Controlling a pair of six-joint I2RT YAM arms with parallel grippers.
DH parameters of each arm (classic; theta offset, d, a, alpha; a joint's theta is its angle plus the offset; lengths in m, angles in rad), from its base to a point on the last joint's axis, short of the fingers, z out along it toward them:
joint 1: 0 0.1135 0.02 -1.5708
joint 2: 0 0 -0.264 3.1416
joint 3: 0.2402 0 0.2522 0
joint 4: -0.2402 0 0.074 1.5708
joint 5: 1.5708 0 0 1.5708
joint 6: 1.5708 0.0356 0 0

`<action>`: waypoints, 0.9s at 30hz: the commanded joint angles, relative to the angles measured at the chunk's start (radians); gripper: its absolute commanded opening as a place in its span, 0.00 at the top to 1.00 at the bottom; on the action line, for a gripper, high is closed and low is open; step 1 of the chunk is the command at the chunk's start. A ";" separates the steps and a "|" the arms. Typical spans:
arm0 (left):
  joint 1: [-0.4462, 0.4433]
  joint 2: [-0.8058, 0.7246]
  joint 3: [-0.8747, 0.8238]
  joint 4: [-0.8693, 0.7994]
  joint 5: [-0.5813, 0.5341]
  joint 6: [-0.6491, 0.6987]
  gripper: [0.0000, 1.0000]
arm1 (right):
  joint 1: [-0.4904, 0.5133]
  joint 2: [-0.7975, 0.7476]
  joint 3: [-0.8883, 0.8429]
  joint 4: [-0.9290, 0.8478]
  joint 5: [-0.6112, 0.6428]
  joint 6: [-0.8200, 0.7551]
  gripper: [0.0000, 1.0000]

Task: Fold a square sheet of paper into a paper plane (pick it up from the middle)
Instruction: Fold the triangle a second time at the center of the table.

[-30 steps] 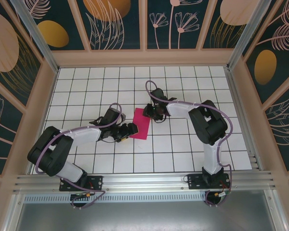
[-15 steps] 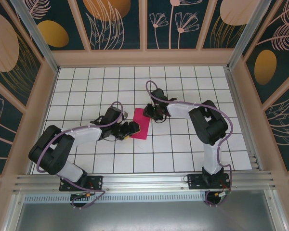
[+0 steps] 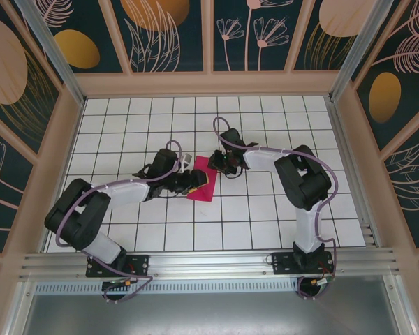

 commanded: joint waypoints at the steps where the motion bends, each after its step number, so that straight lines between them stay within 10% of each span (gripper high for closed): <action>1: -0.006 0.036 0.030 0.072 0.037 -0.004 0.43 | 0.000 0.065 -0.051 -0.044 0.009 -0.020 0.67; 11: -0.006 0.098 0.039 0.097 0.003 0.011 0.39 | -0.020 -0.015 -0.066 0.023 -0.101 -0.094 0.67; 27: -0.006 0.122 0.028 0.085 -0.061 0.024 0.60 | -0.018 -0.241 -0.203 0.091 -0.192 -0.139 0.64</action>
